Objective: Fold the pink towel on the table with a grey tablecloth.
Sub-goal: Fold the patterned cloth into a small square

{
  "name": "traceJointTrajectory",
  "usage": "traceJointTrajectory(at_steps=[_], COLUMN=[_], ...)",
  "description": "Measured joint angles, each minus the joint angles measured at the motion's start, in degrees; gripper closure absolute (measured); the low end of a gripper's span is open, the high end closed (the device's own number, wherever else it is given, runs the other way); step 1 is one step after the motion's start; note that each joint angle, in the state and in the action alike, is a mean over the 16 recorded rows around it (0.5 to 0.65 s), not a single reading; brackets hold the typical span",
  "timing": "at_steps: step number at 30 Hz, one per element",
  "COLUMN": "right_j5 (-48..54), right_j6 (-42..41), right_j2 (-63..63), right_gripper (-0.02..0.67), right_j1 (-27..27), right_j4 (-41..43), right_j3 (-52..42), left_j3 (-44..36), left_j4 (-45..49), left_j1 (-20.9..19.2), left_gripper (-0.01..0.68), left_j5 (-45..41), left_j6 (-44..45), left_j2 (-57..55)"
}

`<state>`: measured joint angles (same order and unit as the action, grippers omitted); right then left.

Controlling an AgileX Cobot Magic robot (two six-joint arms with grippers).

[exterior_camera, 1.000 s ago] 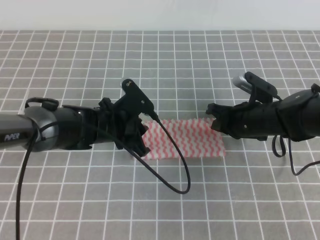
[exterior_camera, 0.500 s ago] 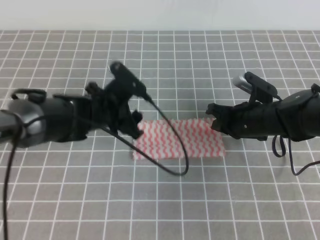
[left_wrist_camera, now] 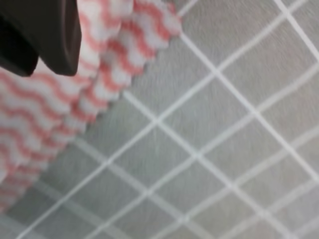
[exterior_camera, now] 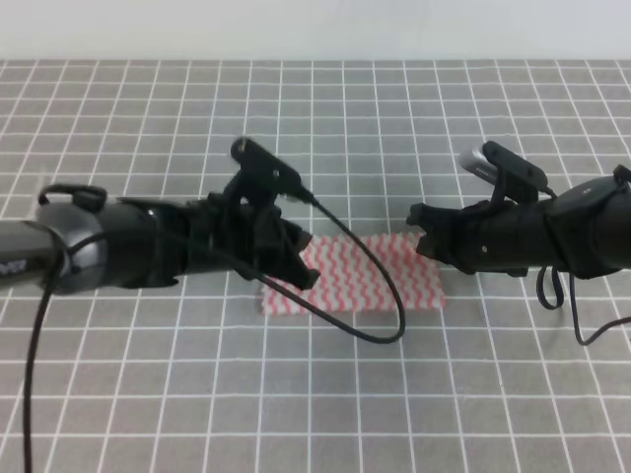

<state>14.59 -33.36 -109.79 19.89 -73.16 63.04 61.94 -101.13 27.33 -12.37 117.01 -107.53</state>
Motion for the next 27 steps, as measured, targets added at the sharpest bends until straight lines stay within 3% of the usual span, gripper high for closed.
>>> traceJointTrajectory(at_steps=[9,14,27], right_j5=[-3.73,-2.78,3.29], right_j6=[-0.67,-1.14,-2.71], right_j2=[0.19,0.22,-2.01], right_gripper=[0.4,0.364,0.612], right_j1=[-0.05,-0.06,-0.06], right_j4=[-0.04,-0.01,1.37], right_j3=[0.91,2.4,6.44], left_j3=[0.01,0.04,0.07], left_j4=[0.19,0.19,0.1], left_j1=[0.0,0.0,0.0], left_gripper=[0.614,0.615,0.616], left_j5=[0.66,2.0,4.63], left_j6=[0.22,0.26,0.08], left_j2=[-3.27,-3.72,-3.7])
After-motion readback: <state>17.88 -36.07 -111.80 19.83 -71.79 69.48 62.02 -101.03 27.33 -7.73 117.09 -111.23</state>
